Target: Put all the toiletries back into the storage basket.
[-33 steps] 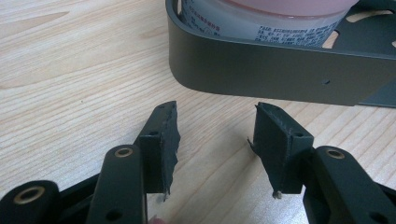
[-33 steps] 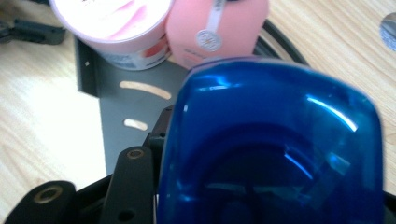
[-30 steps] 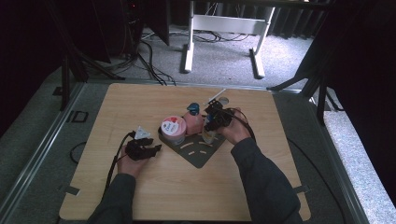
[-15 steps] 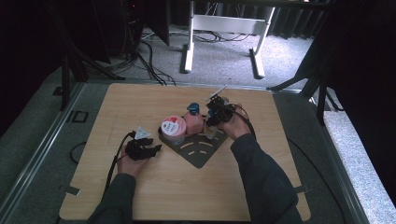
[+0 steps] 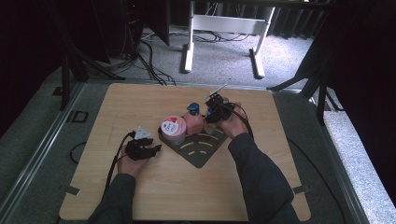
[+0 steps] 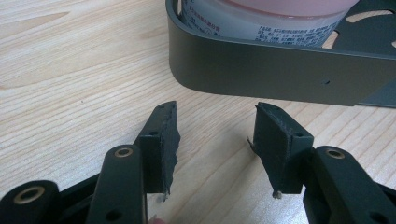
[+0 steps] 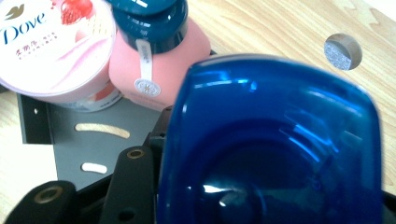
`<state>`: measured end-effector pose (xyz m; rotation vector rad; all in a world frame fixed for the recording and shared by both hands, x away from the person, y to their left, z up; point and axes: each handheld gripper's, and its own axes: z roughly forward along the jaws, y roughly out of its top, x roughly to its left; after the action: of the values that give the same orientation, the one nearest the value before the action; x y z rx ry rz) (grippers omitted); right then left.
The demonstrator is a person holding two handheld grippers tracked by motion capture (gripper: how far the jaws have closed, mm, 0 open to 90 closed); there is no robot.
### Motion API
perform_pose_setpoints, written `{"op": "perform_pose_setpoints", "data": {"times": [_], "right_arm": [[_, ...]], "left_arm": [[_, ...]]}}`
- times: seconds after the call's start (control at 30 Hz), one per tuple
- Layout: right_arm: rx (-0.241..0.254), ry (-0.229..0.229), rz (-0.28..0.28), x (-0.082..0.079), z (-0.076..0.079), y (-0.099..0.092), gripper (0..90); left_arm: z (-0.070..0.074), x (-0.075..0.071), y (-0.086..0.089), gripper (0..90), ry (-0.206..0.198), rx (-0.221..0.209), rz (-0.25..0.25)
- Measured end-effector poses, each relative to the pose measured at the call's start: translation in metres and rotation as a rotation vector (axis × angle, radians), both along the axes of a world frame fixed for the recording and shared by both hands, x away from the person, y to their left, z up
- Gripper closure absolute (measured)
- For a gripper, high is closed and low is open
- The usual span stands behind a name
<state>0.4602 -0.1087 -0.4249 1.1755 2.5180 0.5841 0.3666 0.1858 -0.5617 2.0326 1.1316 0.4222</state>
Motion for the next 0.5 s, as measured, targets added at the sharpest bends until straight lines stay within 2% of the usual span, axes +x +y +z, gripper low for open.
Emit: {"op": "perform_pose_setpoints", "data": {"times": [0.2,0.5], "right_arm": [[0.014,-0.015,-0.017,0.0033,-0.0005,0.0002,55.0],[0.037,-0.067,-0.039,0.0054,-0.0009,0.0006,55.1]], "left_arm": [[0.0000,0.0000,0.0000,50.1,0.000,0.000,0.000],[0.0000,-0.0001,-0.0002,50.1,0.000,0.001,0.000]]}}
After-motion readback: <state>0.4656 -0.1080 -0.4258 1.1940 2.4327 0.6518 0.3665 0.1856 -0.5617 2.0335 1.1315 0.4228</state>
